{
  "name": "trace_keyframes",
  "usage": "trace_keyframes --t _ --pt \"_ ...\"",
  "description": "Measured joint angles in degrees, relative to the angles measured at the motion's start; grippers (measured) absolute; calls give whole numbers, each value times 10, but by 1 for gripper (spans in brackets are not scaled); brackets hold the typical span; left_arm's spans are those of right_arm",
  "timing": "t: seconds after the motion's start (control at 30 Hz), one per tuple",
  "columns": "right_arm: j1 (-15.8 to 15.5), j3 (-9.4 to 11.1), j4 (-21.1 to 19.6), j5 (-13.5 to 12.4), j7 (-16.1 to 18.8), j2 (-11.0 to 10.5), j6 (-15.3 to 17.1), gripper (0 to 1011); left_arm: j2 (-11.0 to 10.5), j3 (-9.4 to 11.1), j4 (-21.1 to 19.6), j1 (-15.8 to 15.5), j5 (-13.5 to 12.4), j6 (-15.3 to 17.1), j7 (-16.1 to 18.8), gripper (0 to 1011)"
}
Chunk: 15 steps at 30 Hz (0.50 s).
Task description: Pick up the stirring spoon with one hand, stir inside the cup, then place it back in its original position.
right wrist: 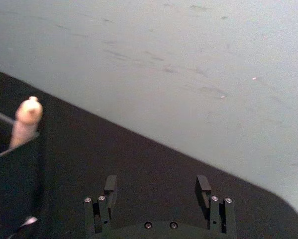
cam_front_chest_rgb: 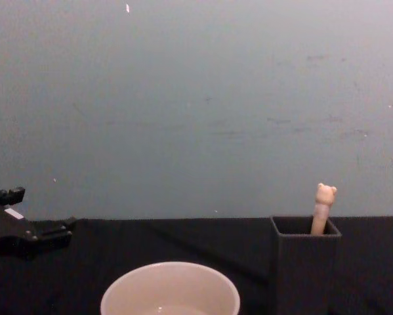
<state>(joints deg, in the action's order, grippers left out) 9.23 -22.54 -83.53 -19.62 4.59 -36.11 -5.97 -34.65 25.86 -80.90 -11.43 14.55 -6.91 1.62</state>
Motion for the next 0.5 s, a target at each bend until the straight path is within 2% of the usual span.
trace_keyframes --t 0.2,0.3,0.5 --pt "-29 19 -35 -50 70 -30 15 1000 0 0 0 0 0 0 0 1001" --pt "-54 31 -64 -81 114 -49 18 1000 0 0 0 0 0 0 0 1001" --pt "-76 44 -96 -114 159 -56 19 1000 0 0 0 0 0 0 0 1001"
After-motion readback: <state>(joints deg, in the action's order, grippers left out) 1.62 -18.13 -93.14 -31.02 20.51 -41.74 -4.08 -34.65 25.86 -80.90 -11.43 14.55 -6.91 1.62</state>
